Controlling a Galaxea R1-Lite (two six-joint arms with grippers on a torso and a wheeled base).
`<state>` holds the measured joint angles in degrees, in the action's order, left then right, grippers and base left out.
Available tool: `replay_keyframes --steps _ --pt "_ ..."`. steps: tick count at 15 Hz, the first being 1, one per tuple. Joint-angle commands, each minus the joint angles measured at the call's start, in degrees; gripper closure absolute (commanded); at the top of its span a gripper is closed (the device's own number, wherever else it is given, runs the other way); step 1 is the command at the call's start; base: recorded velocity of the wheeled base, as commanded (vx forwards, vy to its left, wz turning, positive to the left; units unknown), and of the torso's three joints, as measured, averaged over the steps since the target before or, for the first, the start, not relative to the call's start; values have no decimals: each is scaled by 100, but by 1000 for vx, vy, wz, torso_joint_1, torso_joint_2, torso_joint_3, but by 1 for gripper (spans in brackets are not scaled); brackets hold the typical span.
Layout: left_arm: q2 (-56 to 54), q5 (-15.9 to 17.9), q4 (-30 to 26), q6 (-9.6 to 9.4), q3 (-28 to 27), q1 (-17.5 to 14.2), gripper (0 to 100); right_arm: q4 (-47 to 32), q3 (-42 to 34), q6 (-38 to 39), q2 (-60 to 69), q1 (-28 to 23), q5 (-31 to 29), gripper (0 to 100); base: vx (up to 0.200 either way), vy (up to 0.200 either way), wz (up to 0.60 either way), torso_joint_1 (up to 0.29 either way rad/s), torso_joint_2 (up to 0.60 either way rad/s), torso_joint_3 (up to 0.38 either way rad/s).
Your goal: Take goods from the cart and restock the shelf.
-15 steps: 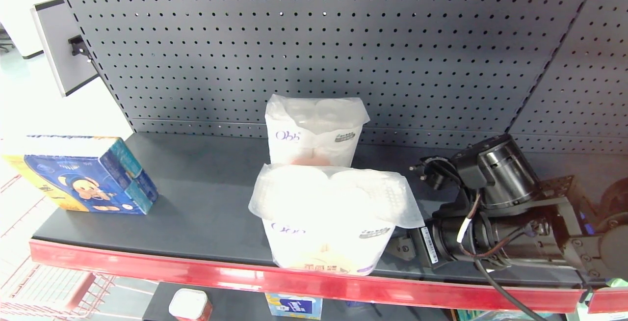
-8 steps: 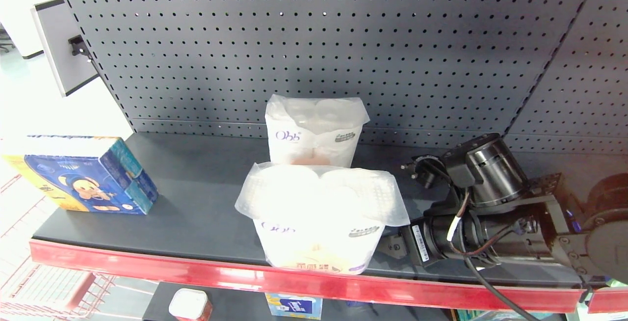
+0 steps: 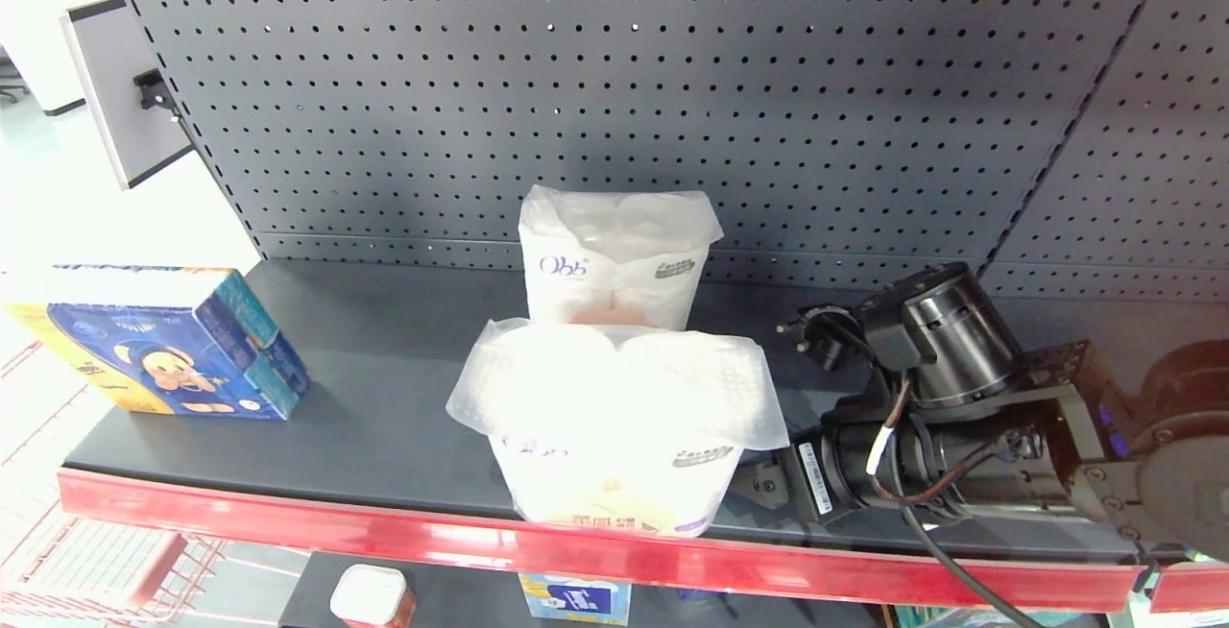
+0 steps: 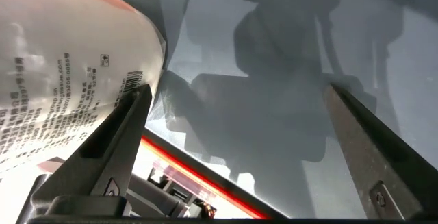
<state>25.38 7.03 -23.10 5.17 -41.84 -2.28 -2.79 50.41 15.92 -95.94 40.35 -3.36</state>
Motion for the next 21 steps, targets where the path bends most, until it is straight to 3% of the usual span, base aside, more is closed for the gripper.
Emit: replay_keyframes --steps 1,18,21 --pt "11 0 -1 2 0 -1 0 -2 4 8 -39 25 2 0 0 0 0 0 0 0" --pt "20 0 -1 2 -17 -1 0 -28 -145 78 119 -18 -191 0 0 0 0 0 0 0" --pt "28 17 -1 2 220 8 0 -55 -514 -133 1403 -458 -551 0 0 0 0 0 0 0"
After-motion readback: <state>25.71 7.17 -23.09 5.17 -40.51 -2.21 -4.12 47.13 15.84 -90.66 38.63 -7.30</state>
